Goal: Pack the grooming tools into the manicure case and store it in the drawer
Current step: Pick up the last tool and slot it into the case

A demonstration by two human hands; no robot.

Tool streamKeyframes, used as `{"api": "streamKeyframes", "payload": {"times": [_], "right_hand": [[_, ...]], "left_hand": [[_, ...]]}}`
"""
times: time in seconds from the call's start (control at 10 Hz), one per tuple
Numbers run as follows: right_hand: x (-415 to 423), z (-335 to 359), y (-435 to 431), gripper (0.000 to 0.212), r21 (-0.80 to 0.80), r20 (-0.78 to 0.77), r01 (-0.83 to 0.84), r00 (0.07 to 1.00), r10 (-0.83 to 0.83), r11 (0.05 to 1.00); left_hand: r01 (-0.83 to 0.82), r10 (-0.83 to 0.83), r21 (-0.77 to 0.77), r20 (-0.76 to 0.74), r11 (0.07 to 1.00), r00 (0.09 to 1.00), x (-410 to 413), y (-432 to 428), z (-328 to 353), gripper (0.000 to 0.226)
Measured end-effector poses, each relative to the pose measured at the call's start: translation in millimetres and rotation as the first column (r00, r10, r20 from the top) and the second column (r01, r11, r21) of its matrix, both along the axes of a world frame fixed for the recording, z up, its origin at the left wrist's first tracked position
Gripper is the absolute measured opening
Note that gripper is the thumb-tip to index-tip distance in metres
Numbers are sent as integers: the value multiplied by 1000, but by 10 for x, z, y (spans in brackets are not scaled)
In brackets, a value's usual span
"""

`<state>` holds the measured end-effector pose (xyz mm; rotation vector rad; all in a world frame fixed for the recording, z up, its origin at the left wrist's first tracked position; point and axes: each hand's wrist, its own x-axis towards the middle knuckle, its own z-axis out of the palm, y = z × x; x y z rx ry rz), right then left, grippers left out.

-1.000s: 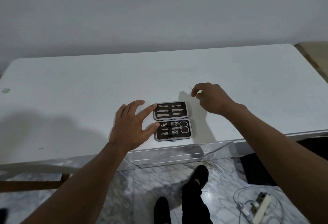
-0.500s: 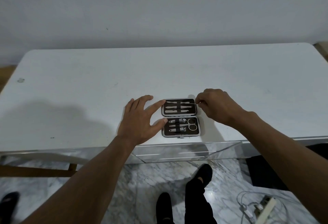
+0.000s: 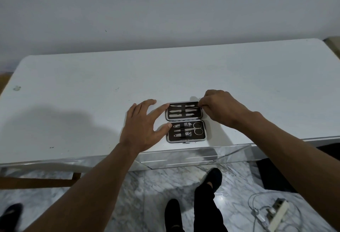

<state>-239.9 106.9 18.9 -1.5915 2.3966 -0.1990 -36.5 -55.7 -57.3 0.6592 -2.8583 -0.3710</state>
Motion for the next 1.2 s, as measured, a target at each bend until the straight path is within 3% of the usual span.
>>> {"api": "streamKeyframes", "payload": {"times": [1.2], "right_hand": [[175,-103,-325,26,-10,-66,-71,995,70,997]], "left_hand": [[-3,3,5,-12,1000,1000,2,8,-14,60]]}}
